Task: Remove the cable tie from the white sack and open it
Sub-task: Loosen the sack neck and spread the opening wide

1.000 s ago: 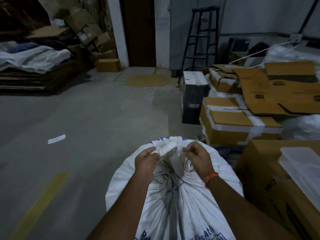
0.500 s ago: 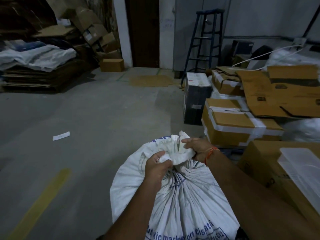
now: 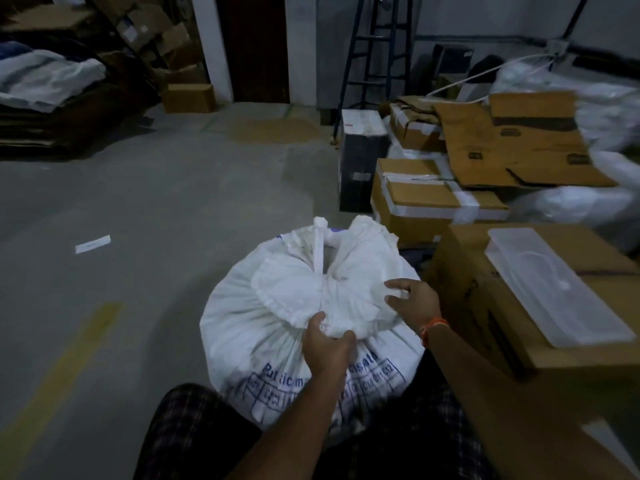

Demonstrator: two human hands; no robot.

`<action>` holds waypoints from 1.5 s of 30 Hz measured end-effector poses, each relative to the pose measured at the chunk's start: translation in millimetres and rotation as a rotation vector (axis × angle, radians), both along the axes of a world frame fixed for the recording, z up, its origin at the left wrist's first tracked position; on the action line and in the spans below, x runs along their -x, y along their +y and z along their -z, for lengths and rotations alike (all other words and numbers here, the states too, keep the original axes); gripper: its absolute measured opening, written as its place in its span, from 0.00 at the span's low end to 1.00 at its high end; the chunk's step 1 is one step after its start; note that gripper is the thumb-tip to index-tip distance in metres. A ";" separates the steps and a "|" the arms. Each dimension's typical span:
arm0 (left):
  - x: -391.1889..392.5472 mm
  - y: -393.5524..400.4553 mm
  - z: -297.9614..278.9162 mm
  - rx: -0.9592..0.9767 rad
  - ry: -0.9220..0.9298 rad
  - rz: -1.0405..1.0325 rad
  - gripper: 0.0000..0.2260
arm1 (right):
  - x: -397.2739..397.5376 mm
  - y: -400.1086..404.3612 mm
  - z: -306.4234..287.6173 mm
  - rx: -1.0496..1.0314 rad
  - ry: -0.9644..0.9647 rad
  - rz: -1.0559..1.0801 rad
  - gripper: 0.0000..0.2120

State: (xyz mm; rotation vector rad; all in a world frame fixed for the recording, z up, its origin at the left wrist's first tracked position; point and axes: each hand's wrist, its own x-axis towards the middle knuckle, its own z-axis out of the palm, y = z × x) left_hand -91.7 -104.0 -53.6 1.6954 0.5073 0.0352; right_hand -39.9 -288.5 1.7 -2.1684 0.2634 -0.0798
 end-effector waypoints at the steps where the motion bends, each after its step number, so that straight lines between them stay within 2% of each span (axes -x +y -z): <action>1: 6.6 0.1 3.7 -0.049 0.000 0.015 0.35 | 7.3 -2.7 6.2 0.004 0.000 0.019 0.14; 6: 35.9 11.2 22.0 -0.221 0.077 0.060 0.32 | 40.0 -3.1 52.0 0.017 0.111 0.111 0.15; 11: 53.7 29.3 42.3 -0.320 0.119 0.127 0.34 | 65.5 2.3 88.8 -0.065 0.260 0.176 0.15; 20: 62.7 51.2 57.8 -0.414 0.156 0.179 0.34 | 80.0 17.2 103.9 0.078 0.354 0.067 0.18; 24: 55.4 59.0 57.1 -0.412 0.155 0.177 0.31 | 76.6 26.1 86.5 -0.069 0.385 0.009 0.18; 26: 49.7 64.4 49.3 -0.351 0.131 0.087 0.23 | 68.8 22.5 74.7 -0.101 0.321 -0.012 0.14; 29: 33.2 82.1 39.2 -0.279 0.003 -0.219 0.09 | 52.9 8.2 61.4 0.126 0.090 0.086 0.09; 32: 4.5 103.5 25.3 -0.283 -0.096 -0.444 0.06 | 27.7 -6.3 54.3 0.161 -0.080 0.095 0.04; 35: -34.5 118.2 12.4 -0.359 -0.221 -0.354 0.08 | -8.7 -18.8 49.2 0.205 -0.246 0.013 0.06; 37: -65.5 125.3 4.6 -0.443 -0.261 -0.255 0.09 | -35.0 -20.6 43.6 0.226 -0.286 -0.010 0.07; 40: -115.5 132.9 3.4 -0.544 -0.125 -0.119 0.11 | -76.5 -14.7 41.2 0.295 -0.222 -0.055 0.07; 42: -141.8 141.8 15.7 -0.473 0.011 -0.051 0.11 | -101.6 -14.8 48.6 0.369 -0.094 0.002 0.09; 43: -150.7 146.3 20.4 -0.368 0.043 -0.018 0.11 | -110.7 -17.4 54.3 0.380 -0.024 0.046 0.10; 45: -155.6 150.9 14.3 -0.150 0.062 0.069 0.10 | -116.9 -19.3 59.8 0.209 0.080 0.041 0.08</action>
